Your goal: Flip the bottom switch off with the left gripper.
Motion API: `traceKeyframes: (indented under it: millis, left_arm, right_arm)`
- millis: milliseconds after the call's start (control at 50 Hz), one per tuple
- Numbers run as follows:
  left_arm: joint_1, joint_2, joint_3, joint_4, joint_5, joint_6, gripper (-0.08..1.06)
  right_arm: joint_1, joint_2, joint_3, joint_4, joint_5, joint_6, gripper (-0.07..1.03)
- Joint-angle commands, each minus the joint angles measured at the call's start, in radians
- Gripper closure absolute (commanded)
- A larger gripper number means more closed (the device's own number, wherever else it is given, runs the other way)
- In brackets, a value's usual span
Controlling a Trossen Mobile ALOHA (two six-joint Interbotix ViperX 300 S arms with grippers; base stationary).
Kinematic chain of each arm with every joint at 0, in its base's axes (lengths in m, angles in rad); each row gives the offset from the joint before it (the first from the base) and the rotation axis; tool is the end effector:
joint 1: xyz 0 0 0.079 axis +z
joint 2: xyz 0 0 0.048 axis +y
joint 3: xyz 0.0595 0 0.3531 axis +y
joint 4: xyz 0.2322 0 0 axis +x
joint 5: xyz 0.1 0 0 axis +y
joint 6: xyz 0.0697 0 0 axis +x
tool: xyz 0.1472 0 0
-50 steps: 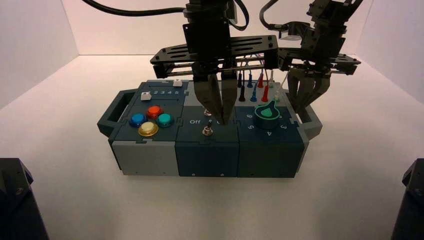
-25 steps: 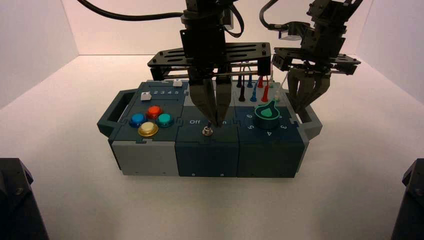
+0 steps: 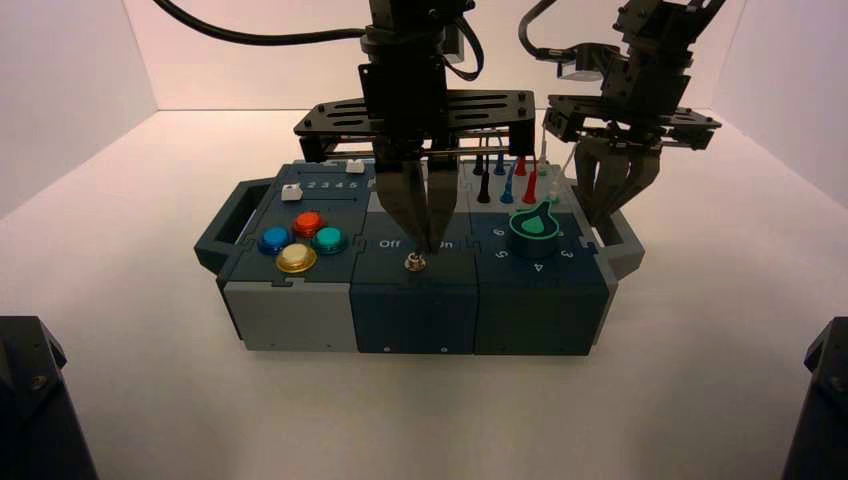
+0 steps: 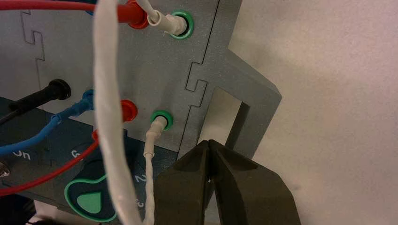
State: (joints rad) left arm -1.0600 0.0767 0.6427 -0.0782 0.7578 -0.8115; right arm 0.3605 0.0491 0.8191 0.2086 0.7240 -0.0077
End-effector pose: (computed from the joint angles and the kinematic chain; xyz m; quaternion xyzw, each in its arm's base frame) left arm 0.1643 -0.3170 0.0400 0.0300 0.6992 -0.1069 0.7063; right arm 0.2601 0.1298 0.0084 -0.0279 0.7174 0.1201 0.6857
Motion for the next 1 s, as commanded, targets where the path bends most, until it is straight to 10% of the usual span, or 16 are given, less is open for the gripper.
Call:
traceKeyframes:
  millis: [20,1000]
  left_arm:
    - [0.005,-0.014,-0.011,0.006,-0.003,0.003,1.01]
    - [0.046,-0.048,0.048,0.023,-0.003,0.005,1.01]
  right_arm:
    - [-0.015,0.002,-0.002,-0.011,-0.003,-0.009,0.98]
    - [-0.015,0.003,-0.003,-0.011,-0.003,-0.011,0.98]
